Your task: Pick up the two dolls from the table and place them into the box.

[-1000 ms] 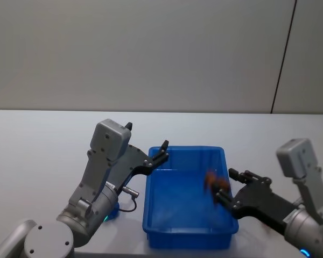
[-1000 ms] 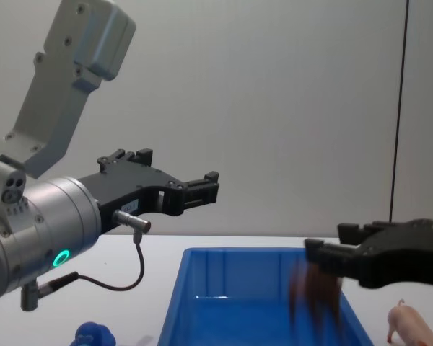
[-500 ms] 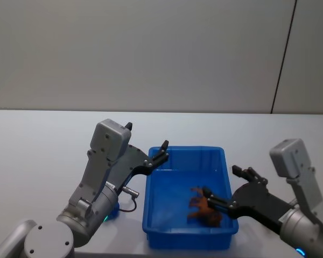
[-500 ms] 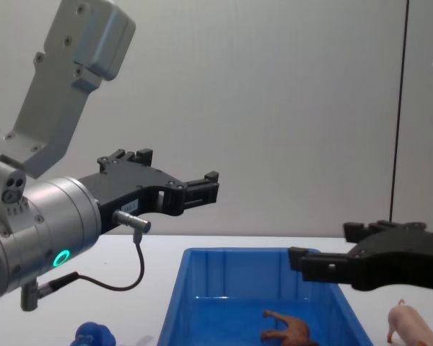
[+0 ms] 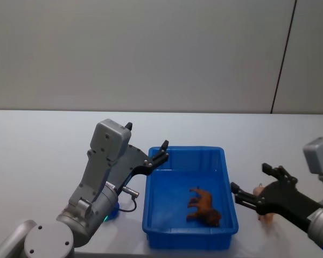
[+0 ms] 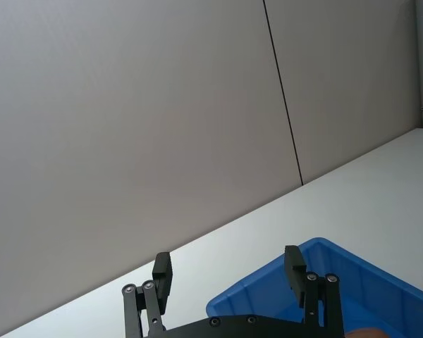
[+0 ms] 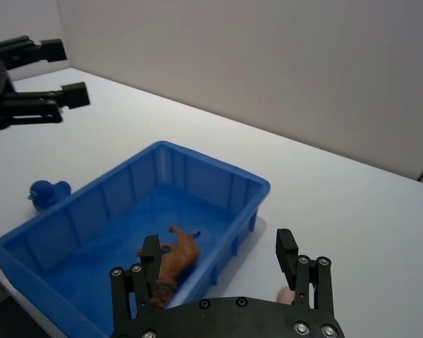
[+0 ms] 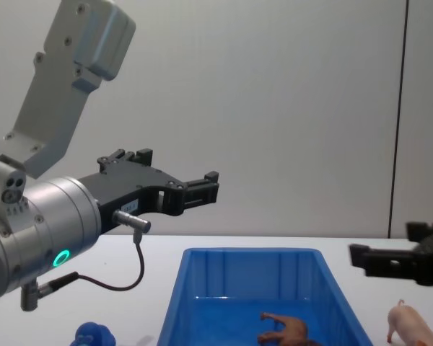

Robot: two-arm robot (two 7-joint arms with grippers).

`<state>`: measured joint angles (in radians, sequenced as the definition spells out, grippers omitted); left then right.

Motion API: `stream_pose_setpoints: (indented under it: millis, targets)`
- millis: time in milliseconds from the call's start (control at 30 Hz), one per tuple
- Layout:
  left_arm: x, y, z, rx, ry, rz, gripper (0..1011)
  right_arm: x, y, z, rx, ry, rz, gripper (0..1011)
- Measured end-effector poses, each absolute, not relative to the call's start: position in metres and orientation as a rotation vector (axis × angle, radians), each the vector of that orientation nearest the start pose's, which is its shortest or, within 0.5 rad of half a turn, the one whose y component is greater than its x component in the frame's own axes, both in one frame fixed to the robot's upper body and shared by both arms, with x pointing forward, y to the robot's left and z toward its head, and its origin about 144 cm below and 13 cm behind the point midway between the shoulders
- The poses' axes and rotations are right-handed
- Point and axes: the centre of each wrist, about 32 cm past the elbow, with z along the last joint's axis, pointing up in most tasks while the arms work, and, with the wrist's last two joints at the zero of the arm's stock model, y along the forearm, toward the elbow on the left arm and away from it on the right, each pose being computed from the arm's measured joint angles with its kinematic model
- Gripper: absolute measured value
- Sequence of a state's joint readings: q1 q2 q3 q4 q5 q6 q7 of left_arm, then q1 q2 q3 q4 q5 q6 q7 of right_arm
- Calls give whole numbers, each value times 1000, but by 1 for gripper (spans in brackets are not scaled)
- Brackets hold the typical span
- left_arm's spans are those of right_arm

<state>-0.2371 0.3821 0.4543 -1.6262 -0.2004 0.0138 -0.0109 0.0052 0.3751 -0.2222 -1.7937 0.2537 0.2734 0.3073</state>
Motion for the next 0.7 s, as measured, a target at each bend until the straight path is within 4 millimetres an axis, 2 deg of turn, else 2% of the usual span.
stream_pose_setpoints:
  millis: [367,700]
  targets:
    - [492,198,1204,61,-268,1124,1001,444,-265,1189,-264,66,-1052,1000]
    - [492,198,1204,61,-268,1124,1001,443,-269,1171,-339,101,-1074,1001]
